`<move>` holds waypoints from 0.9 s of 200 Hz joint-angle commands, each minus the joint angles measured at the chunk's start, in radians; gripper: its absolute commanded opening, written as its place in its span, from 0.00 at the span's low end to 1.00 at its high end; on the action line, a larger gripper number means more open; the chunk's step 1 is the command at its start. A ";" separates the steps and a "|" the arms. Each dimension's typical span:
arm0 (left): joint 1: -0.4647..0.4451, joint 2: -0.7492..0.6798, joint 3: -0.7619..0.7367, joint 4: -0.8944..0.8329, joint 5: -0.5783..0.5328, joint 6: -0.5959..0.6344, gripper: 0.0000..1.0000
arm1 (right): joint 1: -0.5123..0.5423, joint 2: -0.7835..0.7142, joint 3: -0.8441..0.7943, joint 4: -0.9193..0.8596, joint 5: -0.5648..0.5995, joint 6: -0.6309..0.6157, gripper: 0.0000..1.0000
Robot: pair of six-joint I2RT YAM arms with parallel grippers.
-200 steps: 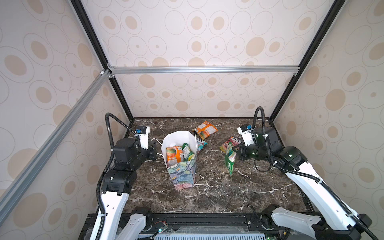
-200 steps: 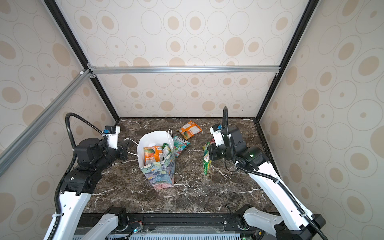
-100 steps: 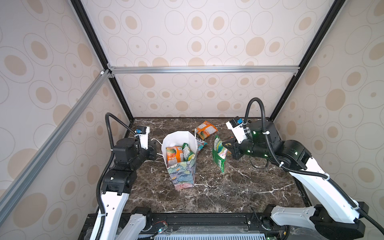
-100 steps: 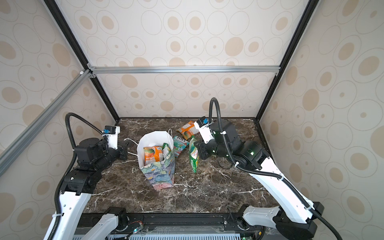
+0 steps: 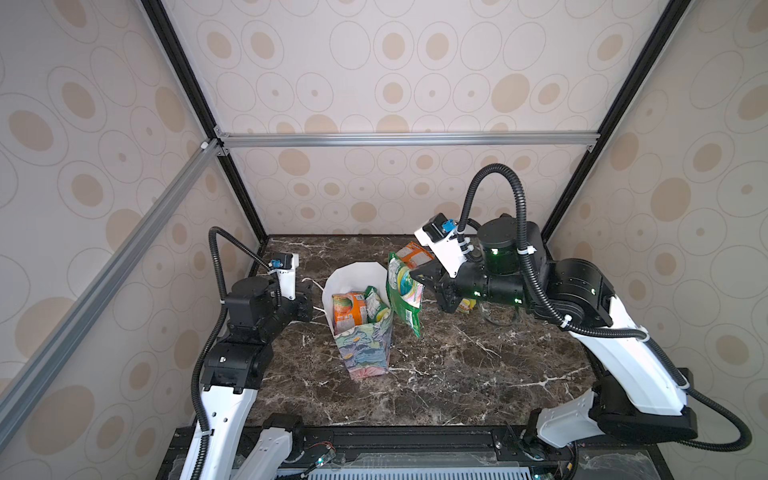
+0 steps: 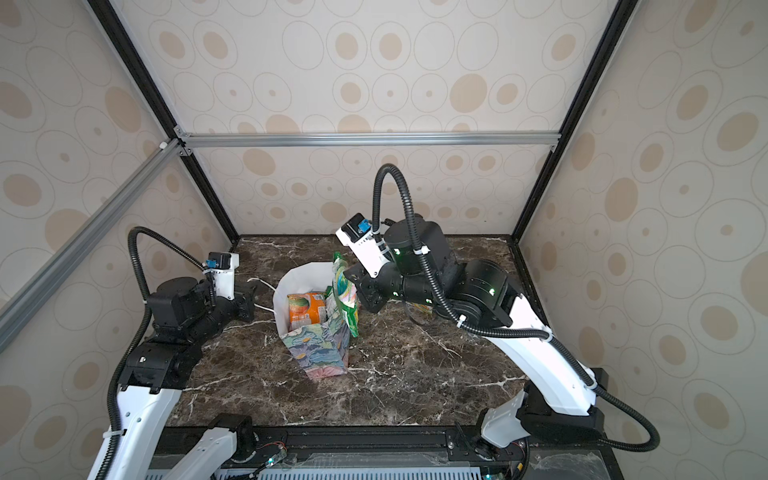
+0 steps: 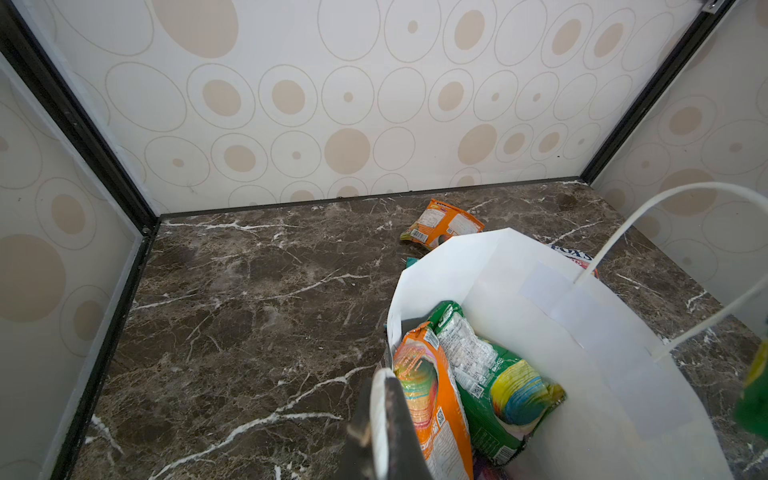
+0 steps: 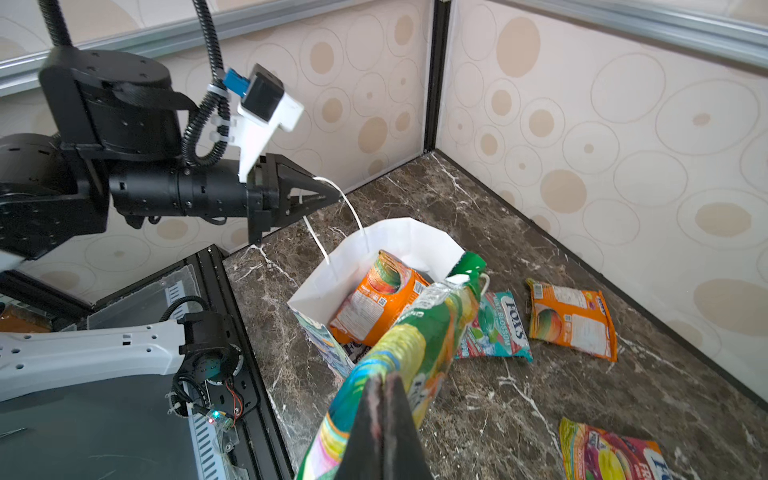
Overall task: Place the snacks into the paper bag
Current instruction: 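Carry the green packet with the right gripper over the white bag opening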
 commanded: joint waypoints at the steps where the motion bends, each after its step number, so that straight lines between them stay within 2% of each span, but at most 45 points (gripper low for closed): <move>1: -0.001 -0.018 0.013 0.014 0.002 0.025 0.03 | 0.039 0.044 0.106 -0.020 0.028 -0.056 0.00; 26: -0.001 -0.019 0.011 0.015 0.006 0.024 0.03 | 0.066 0.107 0.220 -0.040 0.023 -0.075 0.00; 60: -0.001 -0.021 0.011 0.016 0.005 0.023 0.03 | 0.073 0.164 0.293 -0.033 0.001 -0.087 0.00; 143: -0.001 -0.027 0.006 0.015 0.004 0.022 0.03 | 0.075 0.225 0.310 0.016 0.001 -0.099 0.00; 180: -0.001 -0.029 0.008 0.013 0.000 0.023 0.03 | 0.073 0.284 0.349 0.022 0.066 -0.123 0.00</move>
